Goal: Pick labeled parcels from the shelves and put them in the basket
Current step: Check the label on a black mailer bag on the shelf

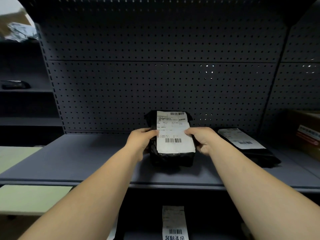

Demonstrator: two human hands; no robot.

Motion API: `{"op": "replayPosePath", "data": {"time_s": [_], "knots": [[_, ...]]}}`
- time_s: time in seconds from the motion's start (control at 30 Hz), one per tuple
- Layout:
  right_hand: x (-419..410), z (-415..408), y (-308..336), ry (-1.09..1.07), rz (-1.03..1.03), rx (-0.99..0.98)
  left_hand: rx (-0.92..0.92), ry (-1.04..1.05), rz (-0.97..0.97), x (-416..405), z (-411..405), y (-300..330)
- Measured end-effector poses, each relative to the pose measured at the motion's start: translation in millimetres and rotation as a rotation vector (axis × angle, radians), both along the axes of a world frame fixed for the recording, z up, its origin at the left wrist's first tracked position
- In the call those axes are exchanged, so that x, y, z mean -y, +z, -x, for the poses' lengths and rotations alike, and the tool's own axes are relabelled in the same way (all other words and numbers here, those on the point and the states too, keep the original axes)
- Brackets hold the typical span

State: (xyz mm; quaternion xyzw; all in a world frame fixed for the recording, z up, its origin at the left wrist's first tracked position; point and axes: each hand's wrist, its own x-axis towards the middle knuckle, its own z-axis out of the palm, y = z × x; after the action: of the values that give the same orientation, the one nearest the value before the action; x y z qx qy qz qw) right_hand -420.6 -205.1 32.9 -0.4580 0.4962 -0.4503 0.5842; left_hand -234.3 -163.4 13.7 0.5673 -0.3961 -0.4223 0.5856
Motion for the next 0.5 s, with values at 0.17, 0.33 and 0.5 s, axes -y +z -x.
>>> {"op": "replayPosePath", "data": {"time_s": [0.17,0.33,0.5], "knots": [[4.3,0.0,-3.3,0.005,-0.097,-0.104,0.035,0.002,-0.120,10.1,-1.4,-4.6],[10.2,-2.0,-11.8,-0.005,-0.145,-0.117,0.039,0.003,-0.220,18.6,-2.0,-7.0],[21.1,-6.0,-20.0,0.020,-0.188,-0.144,0.030,-0.006,-0.265,25.5,-4.6,-9.0]]}}
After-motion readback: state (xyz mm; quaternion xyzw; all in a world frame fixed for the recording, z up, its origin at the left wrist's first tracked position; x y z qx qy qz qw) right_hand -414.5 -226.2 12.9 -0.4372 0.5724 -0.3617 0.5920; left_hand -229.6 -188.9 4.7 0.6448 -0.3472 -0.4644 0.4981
